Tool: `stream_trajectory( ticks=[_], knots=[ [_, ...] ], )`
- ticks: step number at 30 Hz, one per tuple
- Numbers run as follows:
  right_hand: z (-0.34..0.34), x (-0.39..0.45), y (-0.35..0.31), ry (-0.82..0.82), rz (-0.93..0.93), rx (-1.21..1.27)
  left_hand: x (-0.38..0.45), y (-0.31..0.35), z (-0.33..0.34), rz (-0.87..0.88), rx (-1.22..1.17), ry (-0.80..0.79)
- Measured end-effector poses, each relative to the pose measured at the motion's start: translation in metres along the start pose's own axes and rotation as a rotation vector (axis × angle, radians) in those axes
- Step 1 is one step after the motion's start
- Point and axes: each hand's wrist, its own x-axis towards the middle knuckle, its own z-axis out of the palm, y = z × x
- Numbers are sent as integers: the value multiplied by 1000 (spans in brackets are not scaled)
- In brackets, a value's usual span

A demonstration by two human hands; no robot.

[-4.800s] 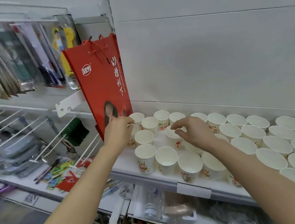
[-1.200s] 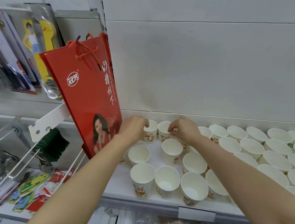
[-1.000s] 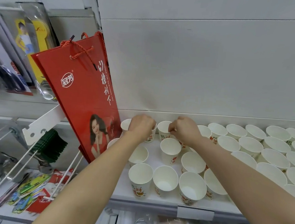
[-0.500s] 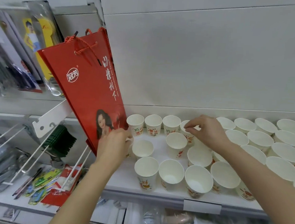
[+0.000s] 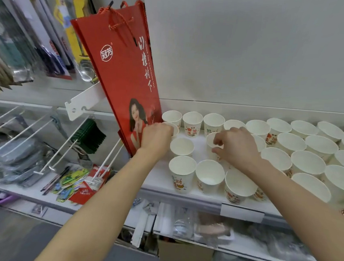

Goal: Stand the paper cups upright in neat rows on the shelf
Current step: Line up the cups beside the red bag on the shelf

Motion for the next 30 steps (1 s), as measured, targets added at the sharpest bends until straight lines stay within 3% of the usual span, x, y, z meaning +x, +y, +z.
stream_trajectory(
  ticks=[8, 11, 15, 23, 27, 30],
  knots=[
    [4, 14, -10, -11, 19, 6, 11, -11, -3, 78, -96, -31],
    [8, 28, -15, 20, 8, 35, 4, -19, -6, 255, -136, 10],
    [13, 34, -13, -14, 20, 73, 2, -21, -5, 513, -152, -61],
    [10, 26, 3, -1, 24, 262, 24, -3, 0, 451, 20, -35],
    [9, 27, 3, -72, 26, 416, 33, -1, 4, 427, -26, -52],
    [5, 24, 12, -127, -36, 334, 35, -1, 0, 447, -96, -79]
  ],
)
